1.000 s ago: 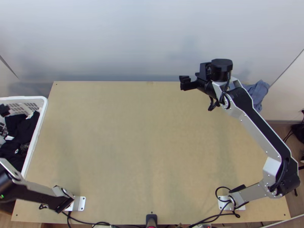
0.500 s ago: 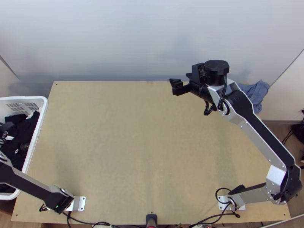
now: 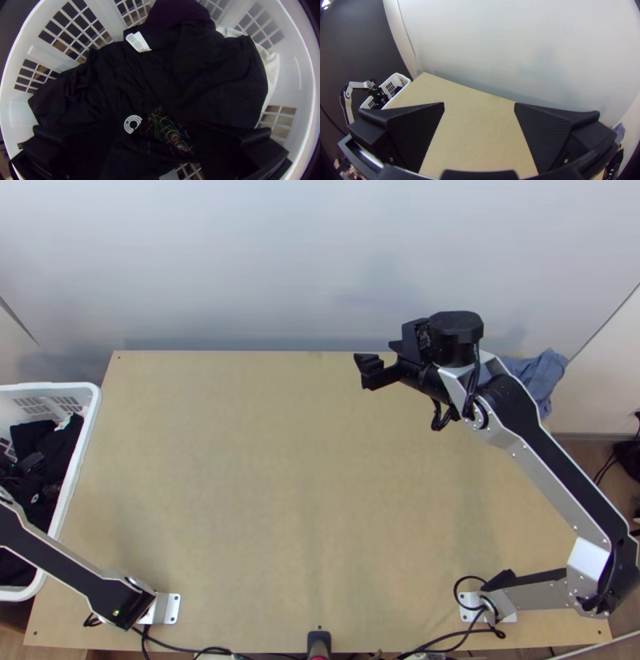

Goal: Fold the t-shirt

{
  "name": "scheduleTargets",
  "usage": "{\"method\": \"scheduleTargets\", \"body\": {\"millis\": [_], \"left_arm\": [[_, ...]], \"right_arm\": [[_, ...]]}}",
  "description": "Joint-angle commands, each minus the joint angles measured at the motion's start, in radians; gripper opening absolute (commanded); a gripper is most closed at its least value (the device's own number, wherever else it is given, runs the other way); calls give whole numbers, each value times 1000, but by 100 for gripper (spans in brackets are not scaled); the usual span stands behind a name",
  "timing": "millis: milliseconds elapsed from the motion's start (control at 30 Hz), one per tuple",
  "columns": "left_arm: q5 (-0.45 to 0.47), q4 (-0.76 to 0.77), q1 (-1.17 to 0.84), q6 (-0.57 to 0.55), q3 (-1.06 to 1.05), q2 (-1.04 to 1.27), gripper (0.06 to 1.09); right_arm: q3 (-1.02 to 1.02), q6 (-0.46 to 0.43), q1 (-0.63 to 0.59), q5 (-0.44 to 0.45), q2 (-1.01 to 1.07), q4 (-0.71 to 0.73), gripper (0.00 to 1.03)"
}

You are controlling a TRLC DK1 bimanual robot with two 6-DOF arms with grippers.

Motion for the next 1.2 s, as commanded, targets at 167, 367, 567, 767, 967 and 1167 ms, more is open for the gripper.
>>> {"method": "scheduleTargets", "body": {"millis": [167, 367, 567, 767, 967, 1167], "left_arm": [[-3, -31, 2, 4, 302, 263, 103], [0, -85, -8, -2, 438, 371, 103], [73, -87, -9, -14, 466, 402, 8], [74, -153, -12, -46, 455, 266, 9], [74, -219, -27, 21, 460, 86, 9], [74, -234, -35, 38, 467, -95, 9]], "right_arm": [[-30, 0, -1, 1, -19, -28, 98], [-33, -6, 1, 1, -17, -31, 98], [-33, -16, -2, 12, -13, -33, 98], [-45, -19, -2, 16, -10, -33, 98], [-51, -14, -1, 16, -8, -33, 98], [-53, -16, -2, 18, -16, -34, 98]]}}
